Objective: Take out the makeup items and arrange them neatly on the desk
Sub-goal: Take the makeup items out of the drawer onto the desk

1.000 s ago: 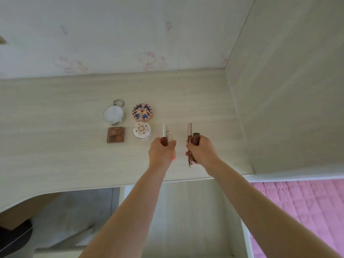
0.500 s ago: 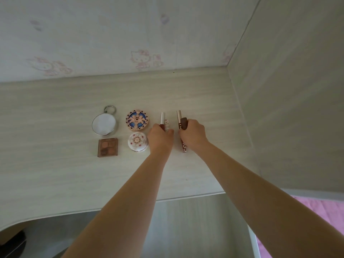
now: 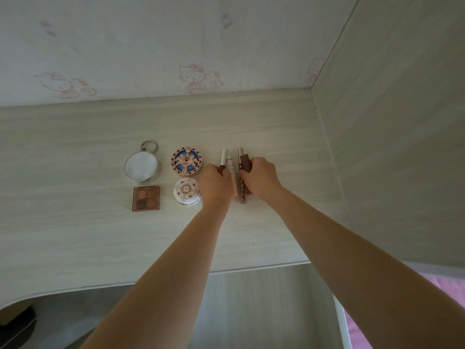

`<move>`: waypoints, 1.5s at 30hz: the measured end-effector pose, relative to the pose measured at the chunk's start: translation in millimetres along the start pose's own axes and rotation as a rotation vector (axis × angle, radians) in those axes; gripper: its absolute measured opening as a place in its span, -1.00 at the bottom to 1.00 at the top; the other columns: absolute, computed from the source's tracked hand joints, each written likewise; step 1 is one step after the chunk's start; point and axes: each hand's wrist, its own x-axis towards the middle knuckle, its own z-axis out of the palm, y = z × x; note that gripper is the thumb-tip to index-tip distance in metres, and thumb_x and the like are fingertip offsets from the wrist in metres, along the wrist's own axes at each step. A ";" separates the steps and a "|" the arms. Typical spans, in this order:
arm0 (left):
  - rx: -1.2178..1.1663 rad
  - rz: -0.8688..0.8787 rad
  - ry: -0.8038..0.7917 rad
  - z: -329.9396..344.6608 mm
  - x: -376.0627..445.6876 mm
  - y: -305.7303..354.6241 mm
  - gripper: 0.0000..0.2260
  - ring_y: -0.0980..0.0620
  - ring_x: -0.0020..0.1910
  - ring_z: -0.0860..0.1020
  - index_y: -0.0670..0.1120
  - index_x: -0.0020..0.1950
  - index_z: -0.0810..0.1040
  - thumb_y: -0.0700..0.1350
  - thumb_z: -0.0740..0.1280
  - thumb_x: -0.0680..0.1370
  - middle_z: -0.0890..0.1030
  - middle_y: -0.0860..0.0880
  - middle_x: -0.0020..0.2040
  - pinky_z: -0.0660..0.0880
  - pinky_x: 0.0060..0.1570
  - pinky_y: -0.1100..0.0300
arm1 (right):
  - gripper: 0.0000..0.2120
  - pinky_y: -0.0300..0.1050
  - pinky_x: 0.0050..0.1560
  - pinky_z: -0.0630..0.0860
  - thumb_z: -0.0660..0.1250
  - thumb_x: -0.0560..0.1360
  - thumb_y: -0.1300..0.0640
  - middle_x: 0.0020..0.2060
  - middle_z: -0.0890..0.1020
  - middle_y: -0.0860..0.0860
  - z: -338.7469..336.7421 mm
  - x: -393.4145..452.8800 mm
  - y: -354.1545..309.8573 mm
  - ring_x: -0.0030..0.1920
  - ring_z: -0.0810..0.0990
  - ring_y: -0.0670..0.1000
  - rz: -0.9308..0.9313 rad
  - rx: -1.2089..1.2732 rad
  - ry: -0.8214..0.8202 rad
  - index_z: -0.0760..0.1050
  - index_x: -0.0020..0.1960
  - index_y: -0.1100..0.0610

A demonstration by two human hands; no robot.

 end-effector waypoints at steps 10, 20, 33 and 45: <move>0.041 -0.031 0.032 -5.8 -2.1 0.5 -0.78 -0.12 -0.10 0.55 -0.20 0.04 0.46 -0.04 0.26 0.58 0.58 -0.14 -0.09 0.53 -0.09 0.00 | -0.82 0.14 -0.12 0.62 0.28 0.53 0.11 -0.09 0.56 0.17 -6.0 -10.6 4.0 -0.18 0.63 0.22 0.027 0.008 0.044 0.44 -0.04 0.24; 0.159 0.054 0.003 -7.4 -4.5 2.9 -0.77 -0.07 -0.11 0.51 -0.23 0.06 0.47 -0.06 0.26 0.59 0.54 -0.13 -0.07 0.42 -0.23 0.11 | -0.72 -0.16 -0.41 0.24 0.18 0.58 -0.10 -0.37 0.40 -0.03 -5.3 -9.0 7.6 -0.38 0.39 0.00 0.004 -0.390 0.193 0.33 -0.19 0.06; 0.282 0.110 -0.058 -11.0 -12.4 -2.2 -0.86 -0.12 -0.10 0.55 -0.23 0.05 0.50 -0.25 0.19 0.56 0.57 -0.18 -0.07 0.51 -0.18 0.06 | -0.76 -0.11 -0.30 0.37 0.32 0.52 -0.06 -0.14 0.57 0.06 -1.5 -11.7 13.4 -0.19 0.54 0.10 -0.014 -0.326 0.148 0.43 -0.07 0.12; 0.290 0.302 -0.081 -33.6 -51.6 -14.5 -0.84 -0.14 -0.08 0.50 -0.27 0.08 0.47 -0.33 0.17 0.54 0.52 -0.19 -0.03 0.43 -0.17 0.07 | -0.75 -0.03 -0.06 0.48 0.21 0.58 0.09 0.11 0.54 0.03 -17.4 -56.7 25.4 0.05 0.53 0.06 -0.181 -0.287 0.156 0.39 0.23 0.12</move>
